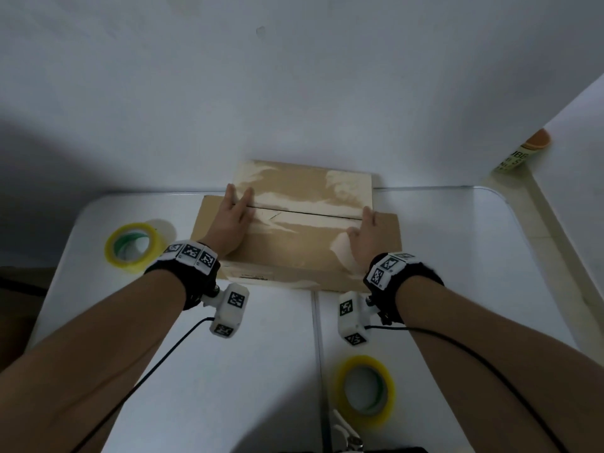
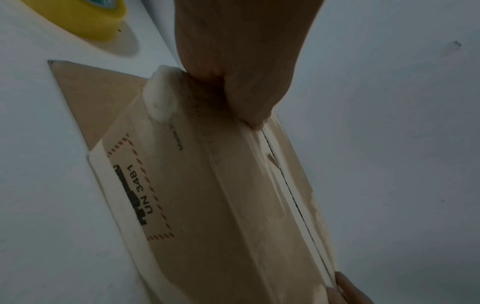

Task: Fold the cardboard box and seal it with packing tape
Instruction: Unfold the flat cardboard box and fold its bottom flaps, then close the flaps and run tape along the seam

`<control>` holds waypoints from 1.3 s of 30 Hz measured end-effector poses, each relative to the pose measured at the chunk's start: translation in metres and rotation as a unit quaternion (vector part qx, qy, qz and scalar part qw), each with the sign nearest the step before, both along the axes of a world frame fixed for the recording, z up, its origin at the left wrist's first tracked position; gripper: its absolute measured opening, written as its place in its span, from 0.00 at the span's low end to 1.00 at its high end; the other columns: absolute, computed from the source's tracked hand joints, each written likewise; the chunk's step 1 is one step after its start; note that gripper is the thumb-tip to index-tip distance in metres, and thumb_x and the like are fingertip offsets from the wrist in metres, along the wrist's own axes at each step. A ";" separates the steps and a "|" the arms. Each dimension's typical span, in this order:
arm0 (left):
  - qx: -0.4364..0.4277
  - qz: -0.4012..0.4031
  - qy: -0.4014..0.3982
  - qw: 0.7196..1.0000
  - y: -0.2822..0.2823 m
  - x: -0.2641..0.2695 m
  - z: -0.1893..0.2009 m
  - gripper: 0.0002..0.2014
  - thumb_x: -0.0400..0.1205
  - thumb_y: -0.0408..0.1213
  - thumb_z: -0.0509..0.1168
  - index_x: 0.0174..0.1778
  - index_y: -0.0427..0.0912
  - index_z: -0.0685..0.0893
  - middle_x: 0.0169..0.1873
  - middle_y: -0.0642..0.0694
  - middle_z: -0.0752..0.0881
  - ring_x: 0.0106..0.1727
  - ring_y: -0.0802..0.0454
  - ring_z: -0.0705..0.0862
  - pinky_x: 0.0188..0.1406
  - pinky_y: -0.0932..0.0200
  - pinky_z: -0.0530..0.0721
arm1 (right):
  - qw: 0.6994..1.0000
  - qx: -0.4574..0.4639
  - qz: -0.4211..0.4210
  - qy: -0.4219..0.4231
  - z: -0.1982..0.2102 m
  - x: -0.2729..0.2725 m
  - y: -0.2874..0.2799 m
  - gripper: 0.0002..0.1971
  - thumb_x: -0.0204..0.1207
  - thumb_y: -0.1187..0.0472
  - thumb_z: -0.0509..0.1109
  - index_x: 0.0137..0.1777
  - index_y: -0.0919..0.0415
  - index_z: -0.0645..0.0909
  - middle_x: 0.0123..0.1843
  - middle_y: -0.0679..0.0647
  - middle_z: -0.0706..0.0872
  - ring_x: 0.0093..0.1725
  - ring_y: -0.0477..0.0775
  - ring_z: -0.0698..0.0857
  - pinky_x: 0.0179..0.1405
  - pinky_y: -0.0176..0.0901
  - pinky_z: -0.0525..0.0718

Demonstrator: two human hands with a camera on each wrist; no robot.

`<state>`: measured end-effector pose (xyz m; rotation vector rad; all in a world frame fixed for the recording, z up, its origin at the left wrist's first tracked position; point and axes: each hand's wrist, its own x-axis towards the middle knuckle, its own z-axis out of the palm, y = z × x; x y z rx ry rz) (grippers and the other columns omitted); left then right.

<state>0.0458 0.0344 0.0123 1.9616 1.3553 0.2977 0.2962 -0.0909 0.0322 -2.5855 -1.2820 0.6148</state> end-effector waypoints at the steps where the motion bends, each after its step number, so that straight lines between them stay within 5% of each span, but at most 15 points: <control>1: -0.002 -0.001 0.001 1.000 -0.002 0.002 0.000 0.26 0.89 0.43 0.52 0.84 0.47 0.57 0.84 0.37 0.41 0.85 0.42 0.43 0.82 0.53 0.48 | 1.000 -0.002 0.001 -0.013 0.000 0.000 -0.004 0.28 0.86 0.56 0.55 0.83 0.62 0.53 0.81 0.62 0.63 0.74 0.65 0.71 0.69 0.52 0.71; 8: 0.027 0.018 0.006 0.999 -0.054 0.019 -0.007 0.25 0.89 0.41 0.52 0.84 0.46 0.59 0.84 0.35 0.42 0.85 0.40 0.44 0.83 0.53 0.48 | 0.999 -0.006 -0.041 -0.013 -0.006 0.009 -0.039 0.27 0.86 0.59 0.51 0.84 0.60 0.51 0.82 0.62 0.62 0.72 0.68 0.73 0.69 0.55 0.71; 11: 0.026 0.011 0.113 0.993 -0.076 0.021 -0.005 0.26 0.90 0.42 0.46 0.85 0.50 0.51 0.85 0.39 0.39 0.85 0.39 0.41 0.81 0.36 0.47 | 0.999 0.011 -0.034 0.003 -0.011 0.012 -0.052 0.27 0.86 0.58 0.52 0.84 0.60 0.51 0.83 0.61 0.61 0.71 0.68 0.74 0.68 0.55 0.72; 14: 0.089 -0.106 0.243 0.960 -0.088 0.032 0.011 0.29 0.90 0.48 0.42 0.85 0.41 0.44 0.85 0.42 0.39 0.85 0.44 0.37 0.80 0.29 0.42 | 0.999 0.015 -0.031 0.015 -0.007 0.012 -0.057 0.28 0.87 0.58 0.52 0.84 0.59 0.51 0.83 0.62 0.61 0.74 0.67 0.72 0.72 0.54 0.69; 18: 0.098 -0.308 0.288 0.901 -0.104 0.062 0.022 0.54 0.77 0.71 0.54 0.84 0.35 0.37 0.84 0.40 0.36 0.85 0.44 0.37 0.82 0.36 0.42 | 1.000 0.018 -0.009 0.017 -0.001 0.015 -0.063 0.28 0.86 0.56 0.54 0.84 0.59 0.53 0.83 0.60 0.63 0.75 0.63 0.71 0.73 0.50 0.68; 21: 0.082 -0.352 0.309 0.880 -0.118 0.084 0.022 0.64 0.69 0.75 0.60 0.83 0.34 0.33 0.82 0.40 0.30 0.84 0.43 0.32 0.82 0.38 0.38 | 0.995 0.048 -0.025 0.084 0.001 0.018 -0.071 0.31 0.83 0.54 0.61 0.83 0.60 0.56 0.81 0.61 0.65 0.77 0.62 0.69 0.76 0.51 0.67; 24: 0.079 -0.330 0.295 0.893 -0.127 0.094 0.019 0.62 0.73 0.70 0.63 0.82 0.33 0.33 0.82 0.37 0.30 0.83 0.41 0.31 0.82 0.39 0.38 | 0.977 0.117 -0.099 0.147 0.000 0.017 -0.087 0.28 0.78 0.48 0.66 0.75 0.59 0.68 0.69 0.62 0.78 0.67 0.64 0.78 0.66 0.55 0.76; 26: 0.083 -0.323 0.286 0.898 -0.129 0.093 0.016 0.60 0.74 0.68 0.63 0.82 0.32 0.33 0.82 0.36 0.31 0.83 0.40 0.32 0.82 0.39 0.39 | 0.961 0.144 -0.163 0.171 -0.004 0.015 -0.108 0.15 0.82 0.52 0.60 0.57 0.65 0.74 0.59 0.66 0.81 0.59 0.66 0.81 0.53 0.49 0.77; 29: 0.080 -0.320 0.268 0.905 -0.125 0.088 0.014 0.60 0.74 0.67 0.64 0.82 0.33 0.33 0.82 0.37 0.31 0.84 0.42 0.32 0.82 0.40 0.38 | 0.972 0.067 -0.176 0.139 -0.010 0.019 -0.144 0.08 0.82 0.69 0.57 0.45 0.67 0.77 0.55 0.68 0.83 0.55 0.65 0.83 0.47 0.46 0.75; 34: 0.097 -0.306 0.256 0.912 -0.132 0.090 0.009 0.60 0.74 0.63 0.68 0.83 0.33 0.34 0.83 0.38 0.33 0.84 0.41 0.33 0.82 0.40 0.38 | 0.964 -0.181 0.052 0.189 -0.008 0.010 -0.179 0.21 0.75 0.77 0.53 0.41 0.60 0.87 0.42 0.51 0.82 0.40 0.52 0.80 0.33 0.34 0.76; 37: 0.097 -0.290 0.255 0.917 -0.136 0.093 0.007 0.61 0.73 0.63 0.69 0.83 0.33 0.34 0.83 0.38 0.32 0.84 0.41 0.33 0.82 0.39 0.38 | 0.923 -0.316 0.141 0.167 -0.025 -0.003 -0.189 0.23 0.81 0.73 0.52 0.64 0.57 0.85 0.73 0.56 0.76 0.66 0.60 0.80 0.58 0.44 0.81; 39: 0.094 -0.287 0.256 0.918 -0.137 0.093 0.006 0.62 0.73 0.63 0.69 0.83 0.34 0.33 0.83 0.38 0.32 0.84 0.42 0.32 0.82 0.39 0.38 | 0.907 -0.371 0.146 0.134 -0.047 -0.010 -0.200 0.19 0.86 0.59 0.54 0.74 0.49 0.75 0.80 0.54 0.68 0.75 0.60 0.74 0.69 0.47 0.75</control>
